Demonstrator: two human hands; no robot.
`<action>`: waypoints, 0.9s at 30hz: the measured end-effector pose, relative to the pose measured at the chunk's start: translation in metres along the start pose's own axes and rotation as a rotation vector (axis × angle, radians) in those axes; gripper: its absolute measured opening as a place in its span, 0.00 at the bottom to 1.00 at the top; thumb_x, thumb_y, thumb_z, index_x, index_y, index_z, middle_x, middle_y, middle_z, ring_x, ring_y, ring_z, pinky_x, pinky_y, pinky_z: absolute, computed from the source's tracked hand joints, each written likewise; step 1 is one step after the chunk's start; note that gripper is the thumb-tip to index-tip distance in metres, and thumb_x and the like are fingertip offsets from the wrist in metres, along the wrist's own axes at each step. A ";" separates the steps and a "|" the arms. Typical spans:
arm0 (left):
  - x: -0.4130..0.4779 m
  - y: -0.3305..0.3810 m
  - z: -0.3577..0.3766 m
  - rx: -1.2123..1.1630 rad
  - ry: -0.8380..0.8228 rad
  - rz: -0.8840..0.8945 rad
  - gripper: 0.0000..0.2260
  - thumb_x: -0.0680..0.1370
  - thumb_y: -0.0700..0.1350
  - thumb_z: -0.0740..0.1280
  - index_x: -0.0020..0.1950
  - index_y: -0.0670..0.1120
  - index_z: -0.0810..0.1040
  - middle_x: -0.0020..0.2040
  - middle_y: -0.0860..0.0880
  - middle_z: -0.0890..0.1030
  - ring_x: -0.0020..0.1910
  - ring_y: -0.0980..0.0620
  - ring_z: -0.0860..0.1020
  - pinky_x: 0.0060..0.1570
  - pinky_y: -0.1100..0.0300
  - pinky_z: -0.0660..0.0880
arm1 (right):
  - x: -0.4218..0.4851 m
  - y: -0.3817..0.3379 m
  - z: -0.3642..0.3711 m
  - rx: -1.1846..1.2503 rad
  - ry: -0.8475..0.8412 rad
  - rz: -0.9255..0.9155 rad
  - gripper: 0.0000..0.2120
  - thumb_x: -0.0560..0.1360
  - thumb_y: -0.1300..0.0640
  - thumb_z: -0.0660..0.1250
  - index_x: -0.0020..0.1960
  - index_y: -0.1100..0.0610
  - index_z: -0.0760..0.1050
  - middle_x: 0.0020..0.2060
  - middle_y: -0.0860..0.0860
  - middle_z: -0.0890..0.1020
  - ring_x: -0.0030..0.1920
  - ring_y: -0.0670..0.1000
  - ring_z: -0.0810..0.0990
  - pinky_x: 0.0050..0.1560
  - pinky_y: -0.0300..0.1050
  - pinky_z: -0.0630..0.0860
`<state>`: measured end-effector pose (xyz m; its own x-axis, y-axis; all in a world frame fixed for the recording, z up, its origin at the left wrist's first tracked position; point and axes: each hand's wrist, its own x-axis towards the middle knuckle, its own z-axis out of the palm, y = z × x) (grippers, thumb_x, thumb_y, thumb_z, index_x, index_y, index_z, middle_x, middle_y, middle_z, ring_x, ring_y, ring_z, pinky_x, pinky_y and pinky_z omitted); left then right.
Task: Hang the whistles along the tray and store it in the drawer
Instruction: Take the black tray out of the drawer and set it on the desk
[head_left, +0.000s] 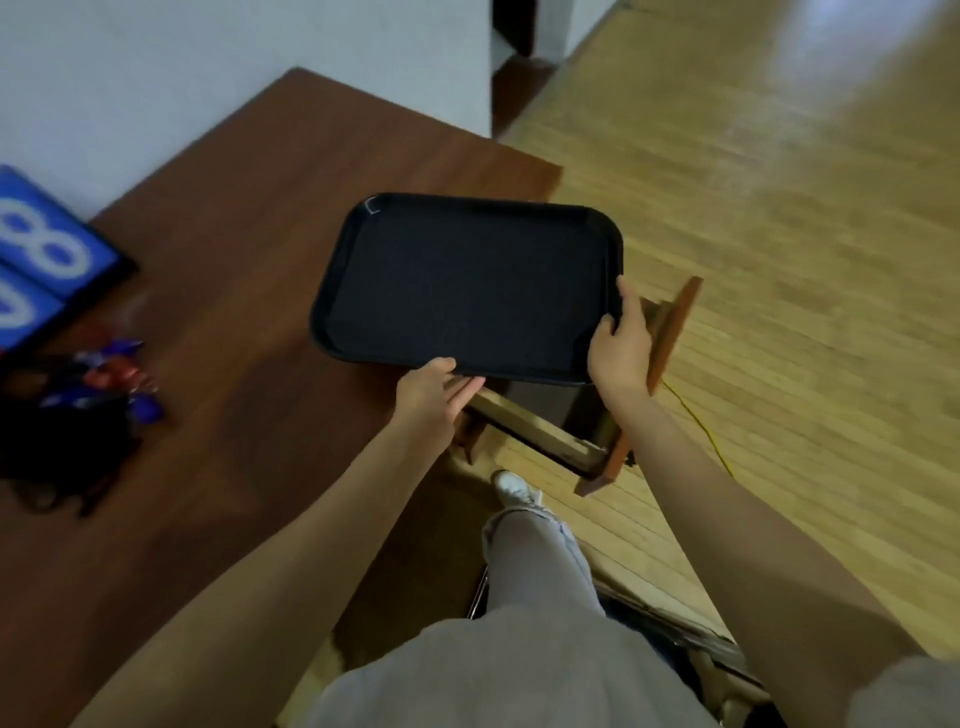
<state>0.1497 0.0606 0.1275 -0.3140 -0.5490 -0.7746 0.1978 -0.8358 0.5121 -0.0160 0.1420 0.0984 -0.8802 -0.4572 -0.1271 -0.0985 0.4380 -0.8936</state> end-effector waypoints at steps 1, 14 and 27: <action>-0.003 0.005 -0.012 -0.064 0.026 -0.001 0.16 0.80 0.35 0.59 0.68 0.36 0.67 0.61 0.39 0.75 0.64 0.42 0.74 0.62 0.54 0.73 | -0.002 -0.006 0.015 -0.007 -0.050 -0.020 0.24 0.81 0.63 0.52 0.76 0.50 0.57 0.73 0.48 0.65 0.72 0.50 0.66 0.71 0.49 0.66; -0.051 0.023 -0.148 -0.451 0.363 0.266 0.13 0.79 0.34 0.61 0.63 0.43 0.69 0.57 0.43 0.76 0.52 0.43 0.78 0.52 0.50 0.78 | -0.071 -0.055 0.159 -0.179 -0.585 -0.256 0.23 0.81 0.61 0.52 0.75 0.47 0.58 0.67 0.55 0.68 0.64 0.54 0.71 0.64 0.49 0.69; -0.078 -0.048 -0.202 -0.843 0.478 0.312 0.13 0.78 0.33 0.60 0.61 0.45 0.71 0.57 0.42 0.77 0.52 0.43 0.79 0.61 0.48 0.74 | -0.133 -0.016 0.210 -0.409 -0.683 -0.648 0.19 0.80 0.60 0.57 0.71 0.54 0.66 0.62 0.51 0.76 0.63 0.54 0.68 0.65 0.50 0.63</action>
<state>0.3528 0.1419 0.0885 0.2315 -0.5345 -0.8129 0.8554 -0.2861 0.4317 0.2003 0.0334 0.0397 -0.1619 -0.9868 -0.0045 -0.7242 0.1219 -0.6787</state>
